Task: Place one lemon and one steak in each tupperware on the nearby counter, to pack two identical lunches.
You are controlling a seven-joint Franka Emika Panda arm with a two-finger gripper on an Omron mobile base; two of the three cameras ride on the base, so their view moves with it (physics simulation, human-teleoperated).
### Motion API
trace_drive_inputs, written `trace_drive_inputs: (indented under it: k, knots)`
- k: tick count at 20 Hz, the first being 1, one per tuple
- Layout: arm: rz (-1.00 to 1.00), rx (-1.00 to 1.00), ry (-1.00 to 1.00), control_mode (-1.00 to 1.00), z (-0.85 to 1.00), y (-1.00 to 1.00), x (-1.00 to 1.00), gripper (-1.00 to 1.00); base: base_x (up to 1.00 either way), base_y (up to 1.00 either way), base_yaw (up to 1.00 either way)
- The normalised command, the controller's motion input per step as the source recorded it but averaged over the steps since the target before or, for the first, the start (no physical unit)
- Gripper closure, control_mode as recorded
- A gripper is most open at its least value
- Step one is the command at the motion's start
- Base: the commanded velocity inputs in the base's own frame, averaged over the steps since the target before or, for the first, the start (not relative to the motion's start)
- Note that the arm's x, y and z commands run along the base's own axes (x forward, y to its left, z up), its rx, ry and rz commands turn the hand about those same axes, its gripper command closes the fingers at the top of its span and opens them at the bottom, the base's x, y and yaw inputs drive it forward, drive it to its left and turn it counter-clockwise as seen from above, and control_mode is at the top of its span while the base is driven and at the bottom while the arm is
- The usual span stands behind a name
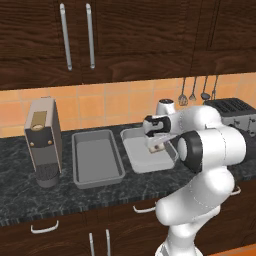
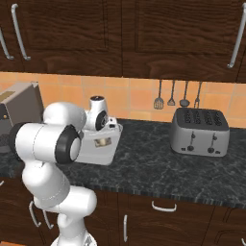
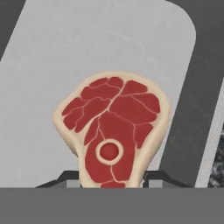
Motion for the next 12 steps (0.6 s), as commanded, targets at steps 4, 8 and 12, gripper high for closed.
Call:
trace_drive_inputs:
  k: [4,8,12]
  knots:
    - [0.00,0.00,0.05,-1.00,-0.67,0.00,0.08,1.00,0.00,0.00,0.00]
    - [0.00,0.00,-0.06,-1.00,0.05,0.02,0.18,1.00,0.00,0.00,0.00]
    - [0.00,0.00,-0.27,-1.00,0.03,0.21,0.00,1.00,0.00,0.00,0.00]
